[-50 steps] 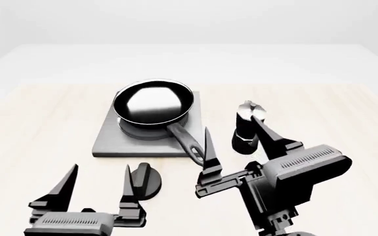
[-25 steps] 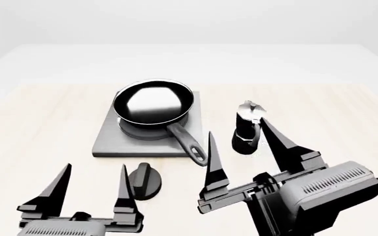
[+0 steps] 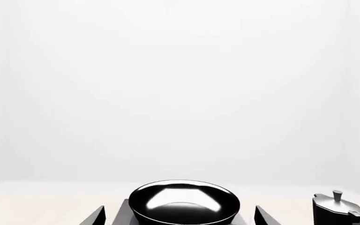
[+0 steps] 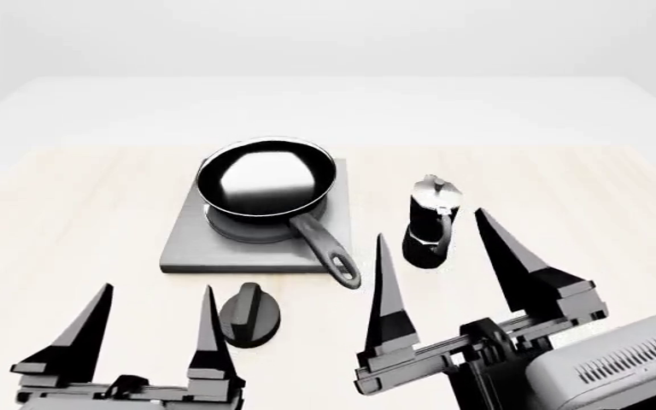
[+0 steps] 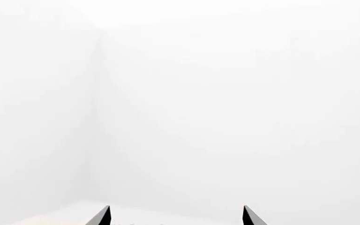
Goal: Put the frying pan on the stove.
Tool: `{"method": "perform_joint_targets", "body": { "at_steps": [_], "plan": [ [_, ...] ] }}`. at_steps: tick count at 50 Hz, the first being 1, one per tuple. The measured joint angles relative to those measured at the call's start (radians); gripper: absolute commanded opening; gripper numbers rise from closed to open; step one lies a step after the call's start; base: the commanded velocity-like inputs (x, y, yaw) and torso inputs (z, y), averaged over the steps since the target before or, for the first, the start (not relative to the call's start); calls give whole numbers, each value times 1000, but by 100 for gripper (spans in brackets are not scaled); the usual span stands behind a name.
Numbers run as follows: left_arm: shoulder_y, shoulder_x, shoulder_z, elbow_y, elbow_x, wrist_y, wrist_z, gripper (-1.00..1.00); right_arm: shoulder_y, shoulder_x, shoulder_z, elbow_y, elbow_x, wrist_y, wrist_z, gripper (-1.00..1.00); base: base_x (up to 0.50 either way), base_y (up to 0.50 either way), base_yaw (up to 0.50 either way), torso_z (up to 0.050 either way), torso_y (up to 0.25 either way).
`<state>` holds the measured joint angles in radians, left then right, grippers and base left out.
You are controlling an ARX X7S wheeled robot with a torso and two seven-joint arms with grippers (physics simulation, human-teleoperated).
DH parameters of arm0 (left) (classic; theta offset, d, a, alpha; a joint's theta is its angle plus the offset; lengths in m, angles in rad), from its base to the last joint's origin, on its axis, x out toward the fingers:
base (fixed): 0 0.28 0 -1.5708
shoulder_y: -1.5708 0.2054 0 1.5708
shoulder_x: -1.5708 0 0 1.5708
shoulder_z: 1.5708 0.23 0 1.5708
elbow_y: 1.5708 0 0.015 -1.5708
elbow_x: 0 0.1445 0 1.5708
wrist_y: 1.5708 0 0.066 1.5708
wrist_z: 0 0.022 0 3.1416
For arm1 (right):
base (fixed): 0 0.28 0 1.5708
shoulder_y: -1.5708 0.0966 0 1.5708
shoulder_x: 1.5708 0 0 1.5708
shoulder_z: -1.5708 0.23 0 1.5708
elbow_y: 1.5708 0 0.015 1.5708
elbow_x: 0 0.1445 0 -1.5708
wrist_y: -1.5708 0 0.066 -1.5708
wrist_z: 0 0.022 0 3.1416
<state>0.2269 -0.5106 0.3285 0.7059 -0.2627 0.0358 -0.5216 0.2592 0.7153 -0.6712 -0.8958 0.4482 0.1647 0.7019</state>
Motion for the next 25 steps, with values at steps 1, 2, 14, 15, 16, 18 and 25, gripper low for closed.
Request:
{"method": "perform_joint_targets", "body": {
  "at_steps": [1,2,14,15,16,18,25],
  "plan": [
    [1,-1,0,2,1,1,0,100,-2,3,1,-5,-1,0,2,100,0,0,0,0,0],
    [3,-2,0,5,2,1,-1,100,-4,5,1,-11,-3,1,5,100,0,0,0,0,0],
    [23,-13,-3,38,9,10,-8,100,-26,33,6,-71,-21,3,34,100,0,0,0,0,0],
    [24,-14,-3,41,10,10,-8,100,-27,35,6,-76,-23,4,36,100,0,0,0,0,0],
    [26,-15,-3,44,11,11,-9,100,-29,37,5,-81,-24,5,39,100,0,0,0,0,0],
    [29,-17,-4,50,12,12,-10,100,-31,42,5,-90,-28,6,44,100,0,0,0,0,0],
    [43,-25,-8,72,15,19,-15,100,-30,66,-11,-119,-39,-1,71,100,0,0,0,0,0]
  ]
}}
